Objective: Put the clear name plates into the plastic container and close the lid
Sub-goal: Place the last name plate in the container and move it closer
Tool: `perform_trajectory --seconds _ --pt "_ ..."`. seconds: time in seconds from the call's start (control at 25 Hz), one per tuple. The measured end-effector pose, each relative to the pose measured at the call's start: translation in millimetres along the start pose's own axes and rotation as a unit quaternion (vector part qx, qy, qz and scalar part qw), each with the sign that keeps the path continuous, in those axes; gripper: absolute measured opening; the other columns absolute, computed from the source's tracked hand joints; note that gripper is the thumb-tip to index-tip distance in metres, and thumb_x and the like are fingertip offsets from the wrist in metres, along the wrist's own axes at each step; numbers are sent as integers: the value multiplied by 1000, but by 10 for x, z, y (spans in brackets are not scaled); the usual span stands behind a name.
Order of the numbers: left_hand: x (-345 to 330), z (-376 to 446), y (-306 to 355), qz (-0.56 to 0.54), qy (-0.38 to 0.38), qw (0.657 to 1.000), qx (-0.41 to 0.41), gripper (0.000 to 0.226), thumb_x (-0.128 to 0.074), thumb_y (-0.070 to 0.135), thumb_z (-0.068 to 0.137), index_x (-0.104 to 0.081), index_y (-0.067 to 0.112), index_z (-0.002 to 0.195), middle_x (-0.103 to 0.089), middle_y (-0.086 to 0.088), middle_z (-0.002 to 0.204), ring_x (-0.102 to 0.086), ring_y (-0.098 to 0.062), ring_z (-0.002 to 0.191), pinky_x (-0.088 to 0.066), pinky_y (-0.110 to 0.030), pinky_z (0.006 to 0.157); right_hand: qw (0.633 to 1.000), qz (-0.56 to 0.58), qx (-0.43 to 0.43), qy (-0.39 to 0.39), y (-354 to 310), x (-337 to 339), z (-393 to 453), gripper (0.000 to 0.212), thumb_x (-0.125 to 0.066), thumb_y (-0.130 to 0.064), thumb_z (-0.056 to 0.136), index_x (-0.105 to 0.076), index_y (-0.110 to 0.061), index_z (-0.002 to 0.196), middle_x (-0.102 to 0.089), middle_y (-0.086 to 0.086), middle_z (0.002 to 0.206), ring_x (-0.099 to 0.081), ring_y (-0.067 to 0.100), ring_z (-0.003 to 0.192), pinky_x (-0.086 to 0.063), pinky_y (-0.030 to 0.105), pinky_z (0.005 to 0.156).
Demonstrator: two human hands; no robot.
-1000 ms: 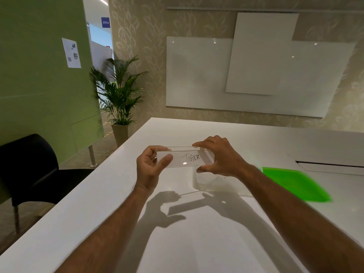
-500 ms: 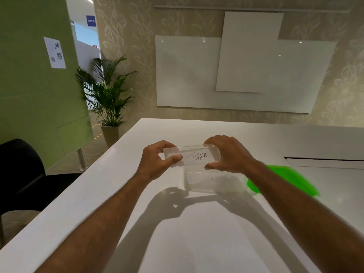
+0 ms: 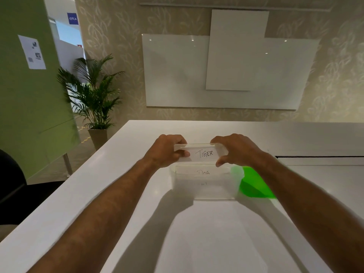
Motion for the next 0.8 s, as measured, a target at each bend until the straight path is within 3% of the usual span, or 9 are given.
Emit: perform_trajectory --seconds 0.28,0.56,0.8 --pt "-267 206 -58 75 -58 995 21 21 -78 21 80 -68 19 98 -73 -4 101 -66 -25 88 -58 -41 78 999 -11 -4 -39 221 -255 222 53 -79 -40 74 -58 -39 122 -72 -4 109 -62 23 98 -45 33 78" --pt "-475 331 -167 157 -144 976 48 25 -74 25 85 -62 18 107 -65 -7 105 -58 -26 86 -52 -36 76 995 9 -9 -97 333 -644 408 51 -77 -34 76 -58 -39 122 -68 -4 117 -57 21 106 -41 33 81" --pt "-617 382 -192 203 -193 958 55 27 -77 27 82 -60 17 100 -60 -6 103 -57 -27 89 -44 -33 71 991 10 -3 -136 365 -849 505 49 -78 -32 75 -61 -37 121 -66 -6 120 -56 20 108 -43 33 83"
Point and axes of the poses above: each hand's wrist, its own z-axis towards the middle knuckle, its own x-axis out of the back of the hand, y = z × x, the point moved 1 cm from there along z, towards the middle knuckle
